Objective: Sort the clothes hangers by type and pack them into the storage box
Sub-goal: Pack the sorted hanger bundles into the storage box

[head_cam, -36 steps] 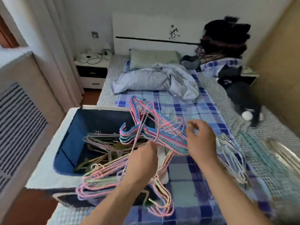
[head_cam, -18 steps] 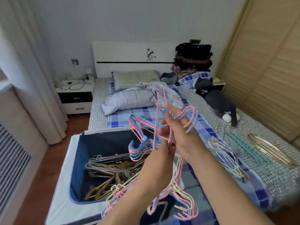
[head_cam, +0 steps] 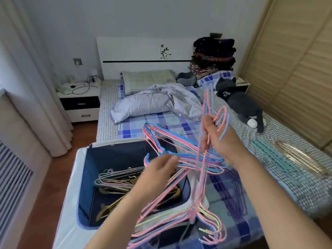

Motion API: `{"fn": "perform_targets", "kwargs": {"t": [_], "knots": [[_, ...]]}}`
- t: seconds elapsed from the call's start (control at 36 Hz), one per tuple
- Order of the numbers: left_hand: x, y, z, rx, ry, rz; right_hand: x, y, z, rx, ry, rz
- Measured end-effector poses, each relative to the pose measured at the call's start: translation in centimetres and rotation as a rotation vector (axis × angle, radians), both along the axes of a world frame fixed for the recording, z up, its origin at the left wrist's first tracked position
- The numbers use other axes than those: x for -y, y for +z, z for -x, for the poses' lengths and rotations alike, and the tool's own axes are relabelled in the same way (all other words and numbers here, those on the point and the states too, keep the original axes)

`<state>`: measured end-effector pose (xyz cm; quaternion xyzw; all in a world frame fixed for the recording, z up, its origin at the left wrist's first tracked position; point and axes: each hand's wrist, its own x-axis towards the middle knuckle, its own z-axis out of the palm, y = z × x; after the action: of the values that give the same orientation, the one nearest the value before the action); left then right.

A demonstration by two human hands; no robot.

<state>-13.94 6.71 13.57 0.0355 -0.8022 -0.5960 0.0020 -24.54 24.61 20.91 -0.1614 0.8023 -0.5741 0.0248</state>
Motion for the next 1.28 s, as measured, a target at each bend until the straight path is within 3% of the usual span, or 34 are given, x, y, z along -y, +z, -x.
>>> {"fn": "perform_targets", "kwargs": {"t": [0.08, 0.14, 0.25, 0.36, 0.44, 0.58, 0.67, 0.78, 0.92, 1.08, 1.28], "knots": [[3.0, -1.9, 2.5, 0.156, 0.443, -0.160, -1.3, 0.2, 1.4, -0.123, -0.091, -0.175], [4.6, -3.4, 4.2, 0.336, 0.573, -0.255, -2.2, 0.1, 2.0, -0.240, -0.124, -0.289], [5.6, -6.0, 7.0, 0.679, 0.599, -0.414, -3.7, -1.2, 3.6, -0.342, -0.138, -0.404], [5.5, -9.6, 8.3, 0.788, 0.456, -0.741, -5.0, -2.6, 4.1, -0.329, -0.129, -0.431], [5.2, -11.5, 9.7, 0.742, 0.505, -0.944, -6.2, -3.2, 4.1, -0.257, -0.140, -0.416], [4.3, -12.4, 12.1, 0.652, 0.678, -1.068, -8.5, -3.6, 4.3, -0.208, -0.195, -0.398], [3.6, -13.5, 13.0, 0.412, 0.710, -1.232, -9.6, -3.8, 4.8, -0.178, -0.211, -0.365], [3.4, -12.9, 14.5, 0.101, 0.597, -1.325, -10.4, -4.2, 5.0, -0.175, -0.218, -0.354], [2.0, -6.8, 19.9, -0.002, 0.391, -1.167, -11.9, -4.2, 5.7, -0.156, -0.208, -0.294], [-2.7, 4.5, 26.8, -0.015, 0.251, -1.156, -14.3, -2.2, 7.4, -0.236, -0.281, -0.366], [-3.8, 14.6, 25.1, -0.296, 0.261, -0.706, -17.8, 1.0, 11.1, -0.254, -0.206, -0.374]]}}
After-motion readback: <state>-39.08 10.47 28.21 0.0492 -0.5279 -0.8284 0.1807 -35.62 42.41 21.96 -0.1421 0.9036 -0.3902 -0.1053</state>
